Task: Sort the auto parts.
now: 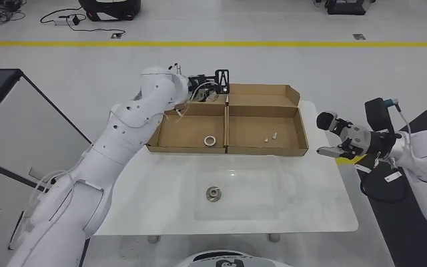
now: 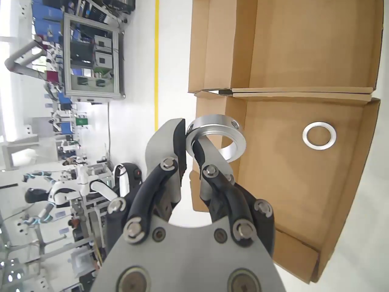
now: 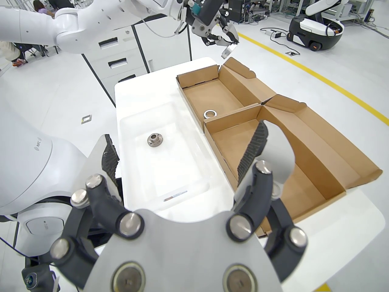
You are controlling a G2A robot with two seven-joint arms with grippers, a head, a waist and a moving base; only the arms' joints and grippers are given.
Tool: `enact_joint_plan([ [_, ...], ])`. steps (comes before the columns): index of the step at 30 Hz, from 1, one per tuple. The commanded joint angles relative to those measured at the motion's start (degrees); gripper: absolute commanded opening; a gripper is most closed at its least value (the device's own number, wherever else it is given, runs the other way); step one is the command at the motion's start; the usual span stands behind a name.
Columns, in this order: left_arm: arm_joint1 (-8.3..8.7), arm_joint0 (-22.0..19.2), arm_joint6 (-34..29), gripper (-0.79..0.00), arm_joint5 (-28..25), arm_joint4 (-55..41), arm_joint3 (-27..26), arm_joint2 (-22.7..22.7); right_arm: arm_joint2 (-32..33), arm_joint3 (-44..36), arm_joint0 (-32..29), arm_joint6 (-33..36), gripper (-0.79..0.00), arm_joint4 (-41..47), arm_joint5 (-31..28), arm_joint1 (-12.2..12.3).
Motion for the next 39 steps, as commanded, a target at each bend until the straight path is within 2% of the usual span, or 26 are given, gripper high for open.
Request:
enact_joint_plan([
  [1,-1.03,-0.87,-6.20,-0.785,-0.89,-4.29,3.94,1.03,0.00,0.00,0.00,0.00,0.000,-0.01,0.00,0.00],
  [7,-4.59,-4.25,-20.45,-0.785,-1.65,-14.51,12.98,5.10,0.00,0.00,0.00,0.00,0.000,-0.01,0.00,0.00],
  [13,-7.71,-6.66,-26.49,-0.785,1.78,-23.49,21.03,7.16,0.00,0.00,0.00,0.00,0.000,-0.01,0.00,0.00],
  [18,-9.68,-7.88,-26.52,-0.785,4.11,-26.22,26.39,8.83,0.00,0.00,0.00,0.00,0.000,-0.01,0.00,0.00],
  [27,-12.94,-8.60,-23.49,-0.785,5.27,-23.40,35.56,13.50,0.00,0.00,0.00,0.00,0.000,-0.01,0.00,0.00],
  [39,-17.52,-9.47,-22.74,-0.785,8.17,-21.54,44.85,17.27,0.00,0.00,0.00,0.00,0.000,-0.01,0.00,0.00],
])
